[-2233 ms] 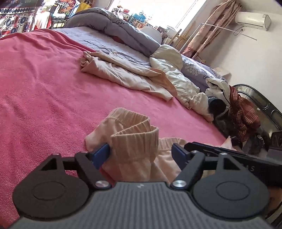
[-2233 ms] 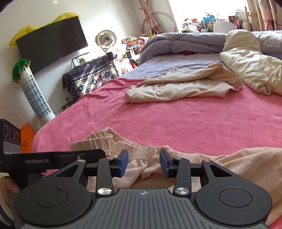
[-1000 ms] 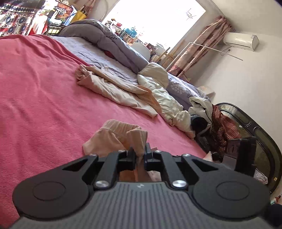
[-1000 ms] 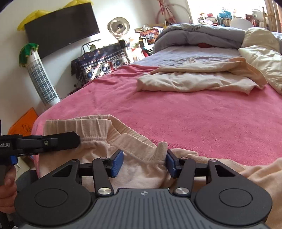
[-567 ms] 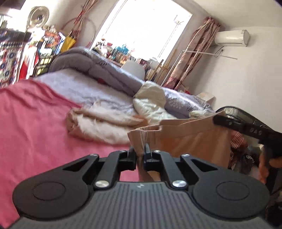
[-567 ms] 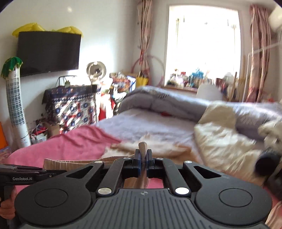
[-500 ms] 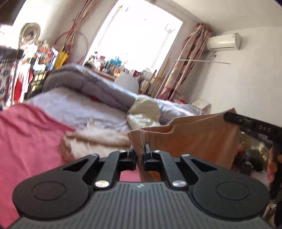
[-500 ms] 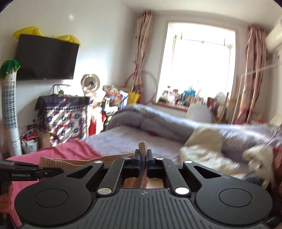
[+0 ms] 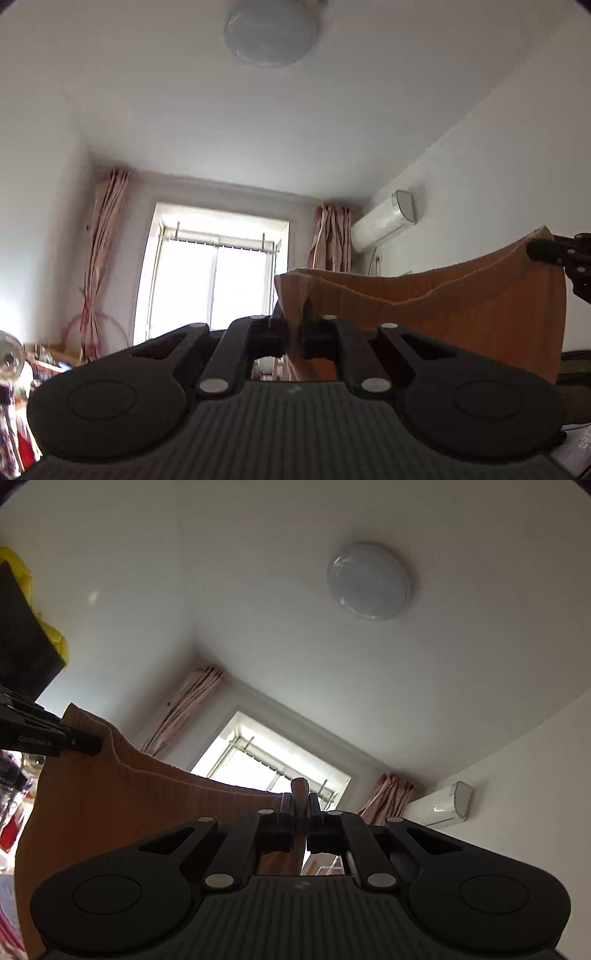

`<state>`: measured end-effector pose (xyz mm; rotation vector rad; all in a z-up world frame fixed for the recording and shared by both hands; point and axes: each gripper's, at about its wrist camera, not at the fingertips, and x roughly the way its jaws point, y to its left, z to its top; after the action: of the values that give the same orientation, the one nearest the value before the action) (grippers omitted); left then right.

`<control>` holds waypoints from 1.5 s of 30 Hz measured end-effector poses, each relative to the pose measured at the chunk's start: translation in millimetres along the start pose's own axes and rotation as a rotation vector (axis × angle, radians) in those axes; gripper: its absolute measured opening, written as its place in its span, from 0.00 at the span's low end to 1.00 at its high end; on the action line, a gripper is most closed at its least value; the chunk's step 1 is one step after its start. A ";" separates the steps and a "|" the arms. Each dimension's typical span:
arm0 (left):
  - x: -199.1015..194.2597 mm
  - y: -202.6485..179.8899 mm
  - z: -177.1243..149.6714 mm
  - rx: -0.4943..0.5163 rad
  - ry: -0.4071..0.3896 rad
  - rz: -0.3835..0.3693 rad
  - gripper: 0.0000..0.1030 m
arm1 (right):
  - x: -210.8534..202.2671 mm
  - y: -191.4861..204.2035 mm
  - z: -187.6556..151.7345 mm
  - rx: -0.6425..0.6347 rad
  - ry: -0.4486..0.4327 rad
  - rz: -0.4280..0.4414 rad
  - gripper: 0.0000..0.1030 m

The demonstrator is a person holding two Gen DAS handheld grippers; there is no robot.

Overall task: Fold clothes
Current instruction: 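Lift the pants by the waistband with both grippers and shake them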

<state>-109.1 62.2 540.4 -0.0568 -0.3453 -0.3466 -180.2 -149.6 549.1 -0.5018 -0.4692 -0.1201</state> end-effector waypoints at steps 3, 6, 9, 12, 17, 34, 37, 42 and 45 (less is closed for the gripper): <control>-14.8 -13.1 32.9 0.075 -0.036 -0.001 0.04 | -8.8 -18.3 15.6 0.061 -0.054 -0.018 0.06; -37.5 -13.1 45.4 0.130 -0.074 -0.013 0.04 | -22.8 -31.1 20.8 0.134 -0.112 0.001 0.06; -49.5 -9.9 50.3 0.156 -0.064 0.014 0.05 | -13.0 -40.0 18.0 0.232 -0.063 0.071 0.07; -76.2 -5.0 53.6 0.137 -0.109 -0.008 0.05 | -29.5 -34.6 9.3 0.243 -0.154 0.105 0.07; -91.9 6.0 35.5 0.127 -0.044 -0.005 0.05 | -22.5 -22.7 -11.5 0.265 -0.090 0.195 0.07; -89.3 42.9 -87.6 -0.050 0.262 -0.044 0.05 | 3.3 16.5 -103.3 0.404 0.245 0.322 0.07; -105.2 48.1 -117.7 -0.078 0.265 -0.079 0.05 | -7.2 37.6 -120.8 0.413 0.240 0.365 0.07; -96.1 80.3 -196.0 -0.190 0.445 -0.004 0.05 | 12.3 76.8 -185.9 0.480 0.461 0.391 0.07; -83.8 97.9 -246.6 -0.220 0.549 0.062 0.05 | 21.2 122.8 -221.1 0.454 0.561 0.406 0.07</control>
<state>-70.1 153.4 280.3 -0.1829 0.2385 -0.3236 -44.8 -150.5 334.5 -0.0950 0.1628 0.2311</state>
